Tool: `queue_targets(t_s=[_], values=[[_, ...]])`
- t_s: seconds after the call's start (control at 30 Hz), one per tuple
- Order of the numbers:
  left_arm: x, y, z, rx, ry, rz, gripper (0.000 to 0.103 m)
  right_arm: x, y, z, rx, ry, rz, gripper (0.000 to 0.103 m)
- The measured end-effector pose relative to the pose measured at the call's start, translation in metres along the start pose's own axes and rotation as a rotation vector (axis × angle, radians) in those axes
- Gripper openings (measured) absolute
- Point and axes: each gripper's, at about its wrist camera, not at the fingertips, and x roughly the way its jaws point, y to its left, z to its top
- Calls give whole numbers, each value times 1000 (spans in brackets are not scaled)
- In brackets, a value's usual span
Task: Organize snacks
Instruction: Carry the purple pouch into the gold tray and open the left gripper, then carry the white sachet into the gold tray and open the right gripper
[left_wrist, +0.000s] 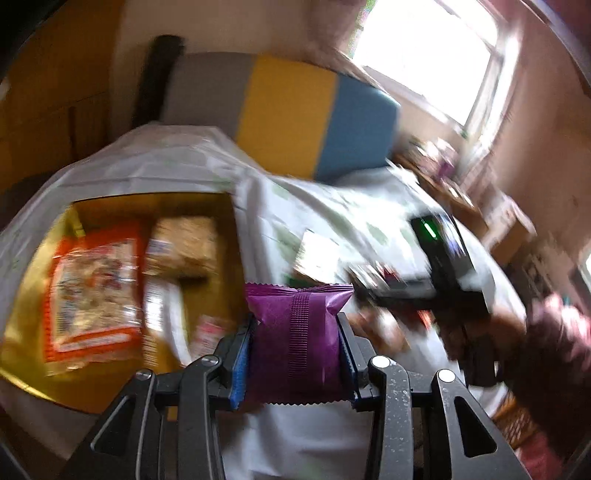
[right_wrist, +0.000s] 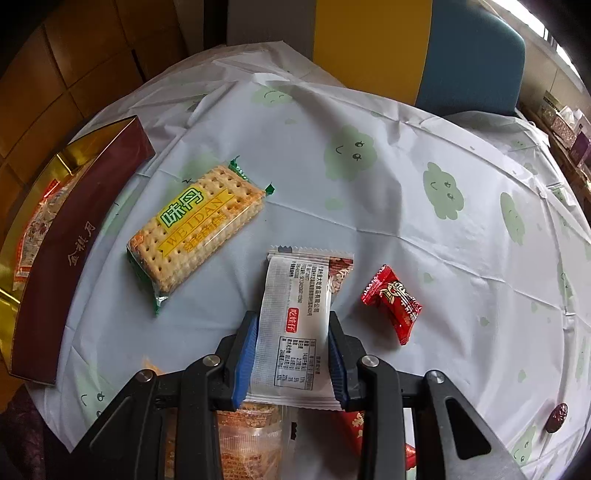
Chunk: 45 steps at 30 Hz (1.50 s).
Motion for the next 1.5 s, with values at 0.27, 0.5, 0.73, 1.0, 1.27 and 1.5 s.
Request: queue_targets(t_s=[0.27, 0.5, 0.73, 1.0, 1.27, 1.5], values=[[0, 77, 27, -246, 28, 43, 42, -3, 7, -6, -15, -8, -18, 35], [31, 84, 33, -291, 80, 13, 56, -6, 7, -4, -18, -6, -26, 35], [38, 79, 23, -270, 104, 77, 61, -6, 7, -3, -12, -4, -35, 35], [24, 56, -11, -126, 112, 238, 60, -5, 8, -3, -8, -10, -44, 35], [2, 43, -18, -68, 66, 299, 61, -7, 13, -6, 11, -28, -85, 35], [-7, 42, -22, -59, 52, 317, 61, -10, 11, -7, 83, -39, -101, 33]])
